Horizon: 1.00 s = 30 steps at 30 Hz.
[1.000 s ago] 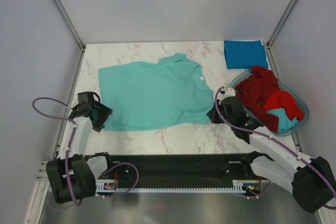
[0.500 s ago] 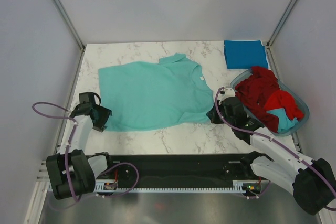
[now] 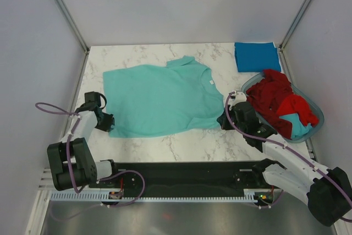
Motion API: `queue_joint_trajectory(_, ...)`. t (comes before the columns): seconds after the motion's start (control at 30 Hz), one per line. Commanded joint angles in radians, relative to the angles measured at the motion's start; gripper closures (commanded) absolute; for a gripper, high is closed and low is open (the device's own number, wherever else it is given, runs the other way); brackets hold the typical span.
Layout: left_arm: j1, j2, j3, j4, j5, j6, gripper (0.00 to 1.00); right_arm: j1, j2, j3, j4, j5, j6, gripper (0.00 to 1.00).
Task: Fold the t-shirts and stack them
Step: Flatten the tshirt out
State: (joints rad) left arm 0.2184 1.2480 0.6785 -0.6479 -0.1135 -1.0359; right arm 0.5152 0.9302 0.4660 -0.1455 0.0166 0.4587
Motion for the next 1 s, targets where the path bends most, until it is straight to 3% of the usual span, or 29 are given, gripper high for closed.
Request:
queue_joint_trajectory(0.0, 0.006, 0.039, 0.041, -0.006, -0.055, -0.023, 0.71, 0.005, -0.010, 0.017, 0.011, 0.019, -0.014, 1.00)
queue_joint_trajectory(0.2, 0.004, 0.065, 0.038, -0.007, -0.061, -0.012, 0.65, 0.009, -0.001, 0.019, 0.012, 0.031, -0.018, 1.00)
queue_joint_trajectory(0.43, 0.002, 0.093, 0.050, -0.004, -0.063, 0.010, 0.65, 0.011, 0.007, 0.026, 0.014, 0.040, -0.022, 1.00)
queue_joint_trajectory(0.53, 0.003, 0.100, 0.046, -0.002, -0.063, 0.014, 0.69, 0.014, 0.007, 0.026, 0.014, 0.043, -0.020, 1.00)
queue_joint_trajectory(0.6, 0.002, 0.099, 0.046, -0.004, -0.063, 0.026, 0.78, 0.014, 0.009, 0.026, 0.014, 0.046, -0.020, 1.00)
queue_joint_trajectory(0.63, 0.002, 0.097, 0.044, -0.002, -0.064, 0.031, 0.84, 0.014, 0.009, 0.026, 0.012, 0.048, -0.018, 1.00)
queue_joint_trajectory(0.67, 0.004, 0.096, 0.050, -0.002, -0.066, 0.043, 0.97, 0.014, 0.009, 0.029, 0.011, 0.052, -0.018, 1.00)
queue_joint_trajectory(0.83, 0.003, -0.011, 0.110, -0.006, -0.042, 0.099, 0.98, 0.014, 0.006, 0.100, -0.034, 0.117, -0.028, 1.00)
queue_joint_trajectory(0.97, 0.002, -0.152, 0.289, -0.006, 0.005, 0.144, 0.98, 0.014, 0.019, 0.314, -0.084, 0.204, -0.067, 1.00)
